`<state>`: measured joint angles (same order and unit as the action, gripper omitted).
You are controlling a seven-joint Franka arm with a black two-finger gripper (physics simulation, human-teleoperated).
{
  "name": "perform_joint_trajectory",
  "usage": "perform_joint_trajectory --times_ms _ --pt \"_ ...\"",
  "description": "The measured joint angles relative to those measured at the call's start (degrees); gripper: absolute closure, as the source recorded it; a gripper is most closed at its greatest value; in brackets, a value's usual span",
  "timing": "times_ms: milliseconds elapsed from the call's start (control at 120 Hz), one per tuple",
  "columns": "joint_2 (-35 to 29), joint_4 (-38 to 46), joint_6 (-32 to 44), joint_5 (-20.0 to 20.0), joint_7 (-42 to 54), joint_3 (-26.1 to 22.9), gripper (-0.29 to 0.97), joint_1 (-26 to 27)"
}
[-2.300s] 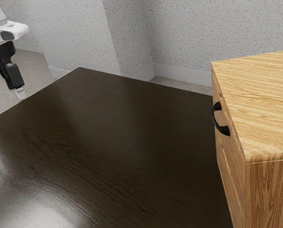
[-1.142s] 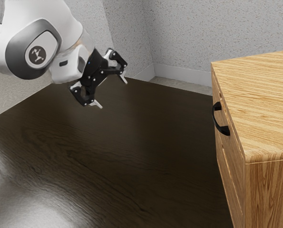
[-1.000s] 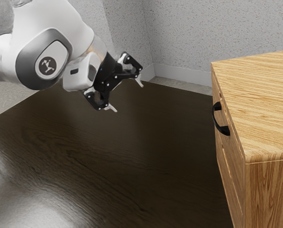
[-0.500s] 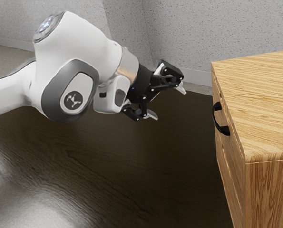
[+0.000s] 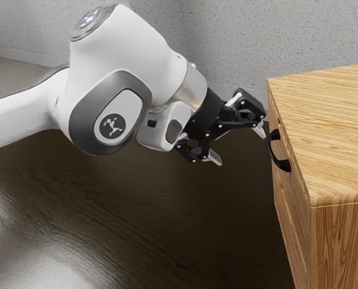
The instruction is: Pull the drawer handle with one arm to open the drawer
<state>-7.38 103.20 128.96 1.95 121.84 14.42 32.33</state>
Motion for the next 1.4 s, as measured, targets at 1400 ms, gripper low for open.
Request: perform_joint_trajectory --times_ms 1400 --pt "-9.83 15.74 10.79 0.43 2.29 0.61 0.02 0.88"
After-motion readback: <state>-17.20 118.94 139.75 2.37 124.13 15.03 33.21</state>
